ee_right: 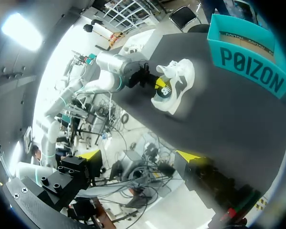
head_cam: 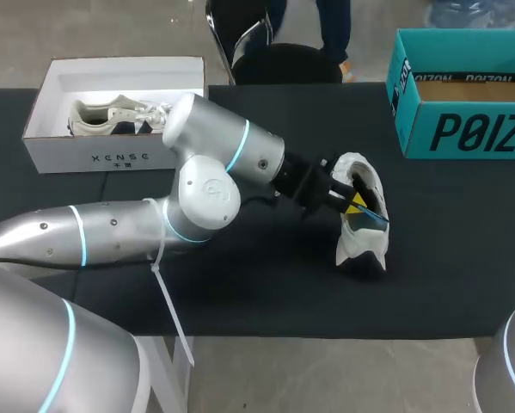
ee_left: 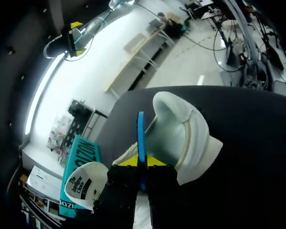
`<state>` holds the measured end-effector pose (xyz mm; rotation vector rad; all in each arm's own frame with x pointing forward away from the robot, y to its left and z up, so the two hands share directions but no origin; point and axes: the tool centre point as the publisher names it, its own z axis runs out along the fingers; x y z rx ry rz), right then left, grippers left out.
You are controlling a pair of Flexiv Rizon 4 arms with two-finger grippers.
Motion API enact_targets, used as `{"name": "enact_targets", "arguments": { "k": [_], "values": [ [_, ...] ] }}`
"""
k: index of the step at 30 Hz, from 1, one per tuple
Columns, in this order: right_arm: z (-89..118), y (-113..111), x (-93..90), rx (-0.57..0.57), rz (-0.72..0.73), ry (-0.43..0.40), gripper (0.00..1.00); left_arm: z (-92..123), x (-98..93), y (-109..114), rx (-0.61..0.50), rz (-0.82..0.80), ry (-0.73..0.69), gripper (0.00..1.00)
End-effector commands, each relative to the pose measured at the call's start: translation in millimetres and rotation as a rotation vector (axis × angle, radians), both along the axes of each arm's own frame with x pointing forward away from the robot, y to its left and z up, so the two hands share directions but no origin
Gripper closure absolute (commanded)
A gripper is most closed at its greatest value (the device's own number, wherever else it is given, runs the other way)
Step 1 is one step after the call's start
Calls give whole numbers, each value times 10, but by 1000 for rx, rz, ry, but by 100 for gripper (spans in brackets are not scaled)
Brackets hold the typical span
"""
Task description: Take the shoe out of the shoebox, open the shoe tongue, remove and reinsert the insole, then place the shoe into the shoebox
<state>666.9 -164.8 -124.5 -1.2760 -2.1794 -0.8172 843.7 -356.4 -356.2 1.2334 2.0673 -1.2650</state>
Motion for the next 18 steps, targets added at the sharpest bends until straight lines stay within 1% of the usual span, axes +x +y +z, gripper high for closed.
{"name": "enact_targets", "arguments": {
  "k": [1,4,6,7,8,9,11,12,13,18],
  "values": [
    [-6,0,-3,-3,0,0,0,54,-63,3,2,0,4,55],
    [-6,0,-3,-3,0,0,0,111,-119,8,-2,0,8,55],
    [-6,0,-3,-3,0,0,0,140,-157,13,-7,-1,10,58],
    [-6,0,-3,-3,0,0,0,153,-176,16,-9,-2,10,62],
    [-6,0,-3,-3,0,0,0,160,-190,21,-11,-2,11,69],
    [-6,0,-3,-3,0,0,0,164,-205,26,-13,-2,12,80],
    [-6,0,-3,-3,0,0,0,171,-237,35,-16,-3,16,88],
    [-6,0,-3,-3,0,0,0,170,-248,37,-16,-3,17,97],
    [-6,0,-3,-3,0,0,0,166,-261,38,-19,-3,18,100],
    [-6,0,-3,-3,0,0,0,126,-318,34,-26,-6,25,100]
  ]
}}
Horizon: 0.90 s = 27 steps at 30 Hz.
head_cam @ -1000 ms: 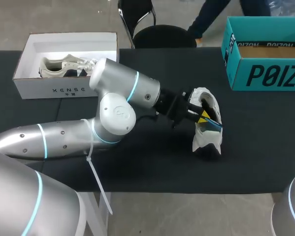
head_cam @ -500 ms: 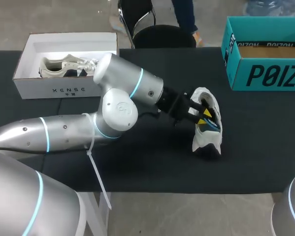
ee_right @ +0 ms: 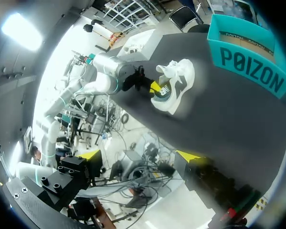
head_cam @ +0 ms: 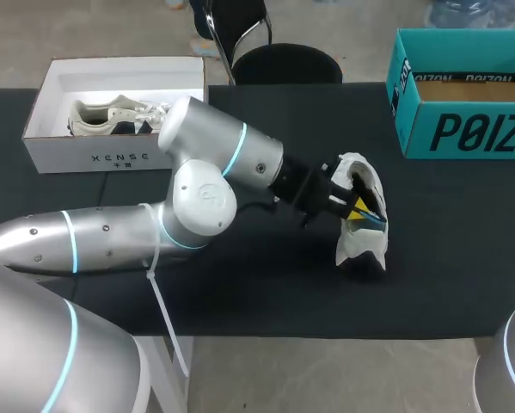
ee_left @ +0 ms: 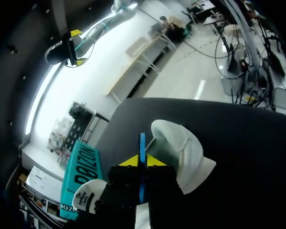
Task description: Take the shoe out of the shoebox, open the shoe tongue, remove and reinsert the insole, then place the shoe into the shoebox
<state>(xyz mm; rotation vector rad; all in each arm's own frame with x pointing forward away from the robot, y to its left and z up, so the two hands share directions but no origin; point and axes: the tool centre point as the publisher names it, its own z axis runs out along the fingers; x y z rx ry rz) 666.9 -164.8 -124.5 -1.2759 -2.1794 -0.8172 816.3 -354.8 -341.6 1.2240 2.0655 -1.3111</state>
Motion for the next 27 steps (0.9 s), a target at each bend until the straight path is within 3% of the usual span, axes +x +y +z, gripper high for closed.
{"name": "enact_targets", "arguments": {
  "k": [1,15,20,24,25,26,27],
  "values": [
    [-6,0,-3,-3,0,0,0,-23,-52,13,-7,1,-2,100],
    [-6,0,-3,-3,0,0,0,-116,300,-54,46,-8,-85,100],
    [-6,0,-3,-3,0,0,0,-130,310,-44,63,-11,-89,100],
    [-6,0,-3,-3,0,0,0,-106,211,-14,75,-31,-70,100],
    [-6,0,-3,-3,0,0,0,-97,185,-7,77,-38,-63,85],
    [-6,0,-3,-3,0,0,0,-86,157,3,79,-41,-60,39],
    [-6,0,-3,-3,0,0,0,-72,131,15,82,-47,-57,0]
  ]
}}
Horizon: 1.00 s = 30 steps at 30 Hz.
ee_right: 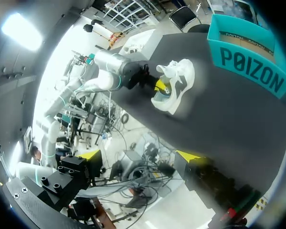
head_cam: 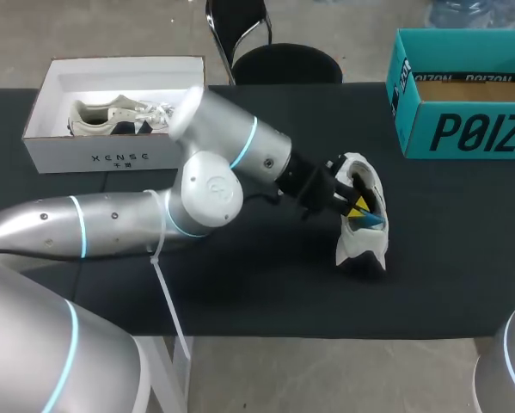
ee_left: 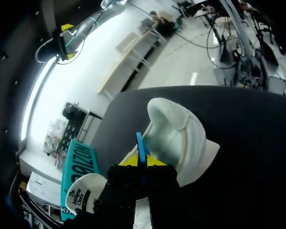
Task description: Take the shoe out of the shoebox, open the shoe tongue, remove and reinsert the insole, then place the shoe into the shoebox
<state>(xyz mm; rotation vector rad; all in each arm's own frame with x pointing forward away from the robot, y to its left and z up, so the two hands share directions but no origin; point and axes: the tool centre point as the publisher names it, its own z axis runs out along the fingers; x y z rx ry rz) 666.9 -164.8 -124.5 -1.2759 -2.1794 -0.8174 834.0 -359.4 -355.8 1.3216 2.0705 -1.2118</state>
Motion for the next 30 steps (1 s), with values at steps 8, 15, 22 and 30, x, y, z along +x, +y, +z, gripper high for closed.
{"name": "enact_targets", "arguments": {
  "k": [8,15,22,30],
  "values": [
    [-6,0,-3,-3,0,0,0,268,-164,110,35,-50,6,0],
    [-6,0,-3,-3,0,0,0,498,-120,85,57,-94,-21,0],
    [-6,0,-3,-3,0,0,0,461,-246,22,401,-419,-63,51],
    [-6,0,-3,-3,0,0,0,350,-270,146,765,-615,-241,100]
  ]
}}
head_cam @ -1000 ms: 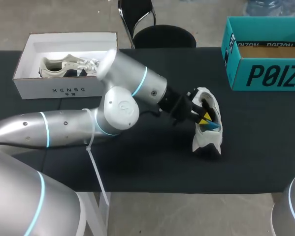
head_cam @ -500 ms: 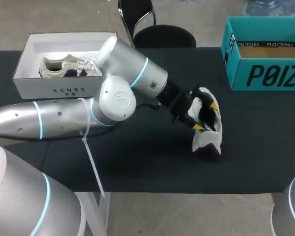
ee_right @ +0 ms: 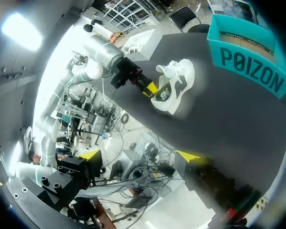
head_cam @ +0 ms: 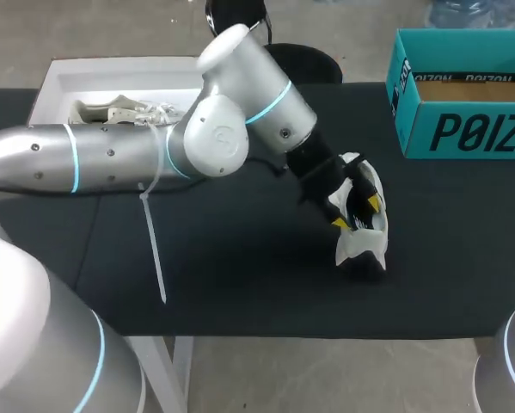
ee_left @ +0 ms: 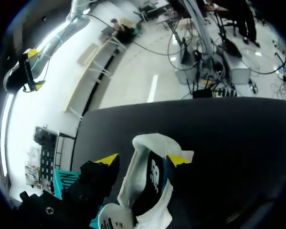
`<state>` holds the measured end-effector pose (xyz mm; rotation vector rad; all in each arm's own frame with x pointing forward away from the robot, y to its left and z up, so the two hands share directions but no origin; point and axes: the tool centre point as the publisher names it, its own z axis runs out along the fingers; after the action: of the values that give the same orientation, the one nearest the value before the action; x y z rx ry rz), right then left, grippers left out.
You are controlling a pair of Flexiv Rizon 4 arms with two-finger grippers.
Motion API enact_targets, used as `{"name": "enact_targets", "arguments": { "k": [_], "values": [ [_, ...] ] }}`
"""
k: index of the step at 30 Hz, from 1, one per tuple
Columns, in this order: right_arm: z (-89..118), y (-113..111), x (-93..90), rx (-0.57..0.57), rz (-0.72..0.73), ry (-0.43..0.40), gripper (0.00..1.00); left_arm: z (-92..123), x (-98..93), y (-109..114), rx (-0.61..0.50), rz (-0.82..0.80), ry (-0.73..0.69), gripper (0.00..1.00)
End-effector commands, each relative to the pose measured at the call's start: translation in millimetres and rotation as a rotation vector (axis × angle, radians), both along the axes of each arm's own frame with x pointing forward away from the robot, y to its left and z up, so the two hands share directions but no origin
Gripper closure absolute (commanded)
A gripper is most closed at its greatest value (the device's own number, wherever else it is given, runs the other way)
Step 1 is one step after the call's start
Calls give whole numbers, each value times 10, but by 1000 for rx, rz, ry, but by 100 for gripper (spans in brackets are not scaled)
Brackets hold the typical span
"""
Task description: Take the shoe out of the shoebox, open the shoe tongue, remove and reinsert the insole, then place the shoe into the shoebox
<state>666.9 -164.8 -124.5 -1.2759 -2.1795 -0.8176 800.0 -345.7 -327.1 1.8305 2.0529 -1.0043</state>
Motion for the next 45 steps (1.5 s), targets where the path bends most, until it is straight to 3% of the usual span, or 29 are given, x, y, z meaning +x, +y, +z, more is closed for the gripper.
{"name": "enact_targets", "arguments": {
  "k": [1,12,23,32,45],
  "values": [
    [-6,0,-2,-3,0,0,0,69,82,16,526,-321,-205,100],
    [-6,0,-2,-3,0,0,0,-19,103,31,685,-382,-352,100],
    [-6,0,-2,-3,0,0,0,-247,9,-13,695,-357,-339,100],
    [-6,0,-2,-3,0,0,0,-316,119,34,697,-268,-370,100],
    [-6,0,-2,-3,0,0,0,-736,37,-94,604,-98,-397,100]
  ]
}}
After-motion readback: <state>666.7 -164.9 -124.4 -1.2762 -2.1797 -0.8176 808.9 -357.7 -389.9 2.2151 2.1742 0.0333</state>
